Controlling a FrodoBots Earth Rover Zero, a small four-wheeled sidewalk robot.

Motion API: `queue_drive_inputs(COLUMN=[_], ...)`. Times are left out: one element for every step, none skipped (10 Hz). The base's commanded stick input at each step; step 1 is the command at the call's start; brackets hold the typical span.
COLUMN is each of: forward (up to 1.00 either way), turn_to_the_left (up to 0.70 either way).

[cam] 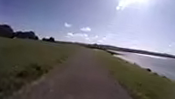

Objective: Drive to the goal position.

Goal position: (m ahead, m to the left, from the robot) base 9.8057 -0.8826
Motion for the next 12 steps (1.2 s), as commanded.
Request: queue_drive_inputs(forward=[0.85, 0.85, 0.85, 0.85, 0.85, 0.85, 0.85, 0.85, 0.85, 0.85, 0.85, 0.85], turn_to_the_left=[0.0, 0.0, 0.0, 0.0, 0.0, 0.0, 0.0, 0.0, 0.0, 0.0, 0.0, 0.0])
